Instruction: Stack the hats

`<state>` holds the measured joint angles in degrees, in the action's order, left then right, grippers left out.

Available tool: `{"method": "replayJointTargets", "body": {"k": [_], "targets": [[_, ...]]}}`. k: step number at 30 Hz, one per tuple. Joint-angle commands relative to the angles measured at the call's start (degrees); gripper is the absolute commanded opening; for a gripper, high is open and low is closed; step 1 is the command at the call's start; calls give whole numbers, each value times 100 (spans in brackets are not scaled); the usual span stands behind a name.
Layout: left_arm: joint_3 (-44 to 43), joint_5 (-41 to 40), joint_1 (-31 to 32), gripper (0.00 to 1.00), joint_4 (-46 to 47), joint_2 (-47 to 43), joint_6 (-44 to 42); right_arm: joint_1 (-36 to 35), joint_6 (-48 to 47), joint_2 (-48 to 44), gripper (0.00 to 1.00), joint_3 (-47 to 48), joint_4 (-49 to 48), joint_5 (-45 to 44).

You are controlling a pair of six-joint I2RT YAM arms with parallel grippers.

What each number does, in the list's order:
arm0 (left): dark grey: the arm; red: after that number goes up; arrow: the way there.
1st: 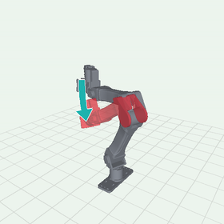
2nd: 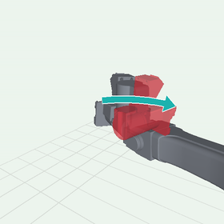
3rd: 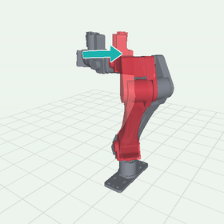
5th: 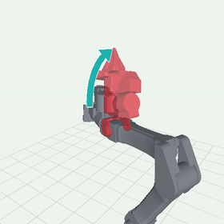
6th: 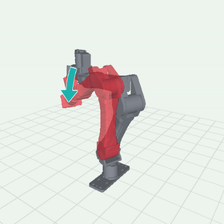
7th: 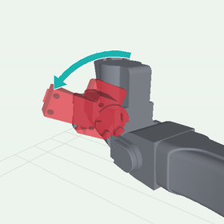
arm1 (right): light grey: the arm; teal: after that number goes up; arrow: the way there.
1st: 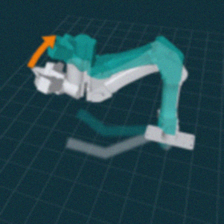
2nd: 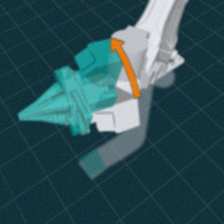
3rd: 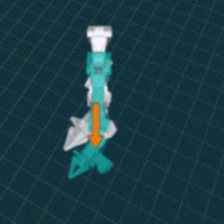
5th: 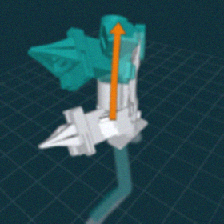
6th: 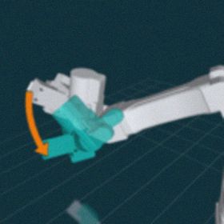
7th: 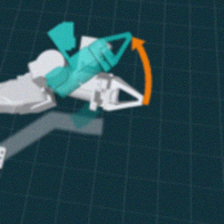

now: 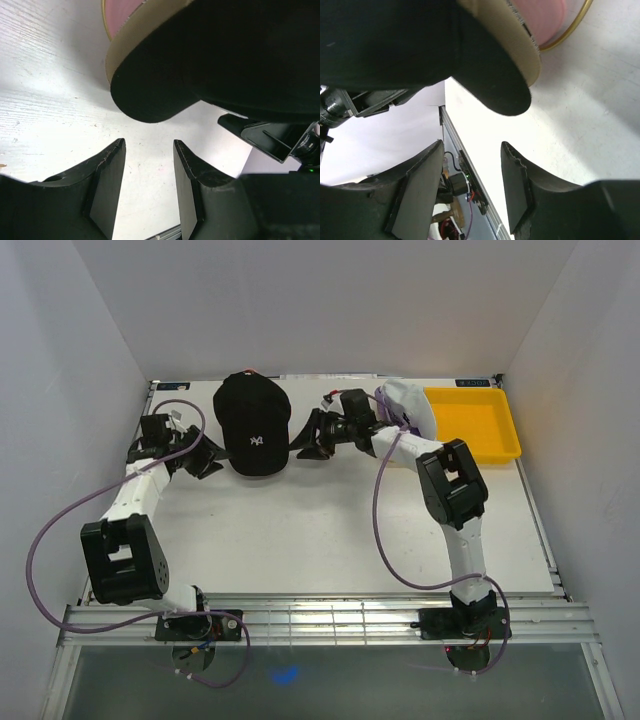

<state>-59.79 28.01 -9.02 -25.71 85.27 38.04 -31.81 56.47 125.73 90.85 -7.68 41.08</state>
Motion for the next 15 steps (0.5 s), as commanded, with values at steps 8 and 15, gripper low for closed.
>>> {"method": "replayJointTargets", "body": {"k": [8,15], "targets": [[-261,415,14,55,-355,-1074,-350,815,-1989,-1779,54,284,2278,-486],[-463,662,93,55,-347,-1452,-218,1765,-3237,-2088,53,1417,4238,-1857]]}}
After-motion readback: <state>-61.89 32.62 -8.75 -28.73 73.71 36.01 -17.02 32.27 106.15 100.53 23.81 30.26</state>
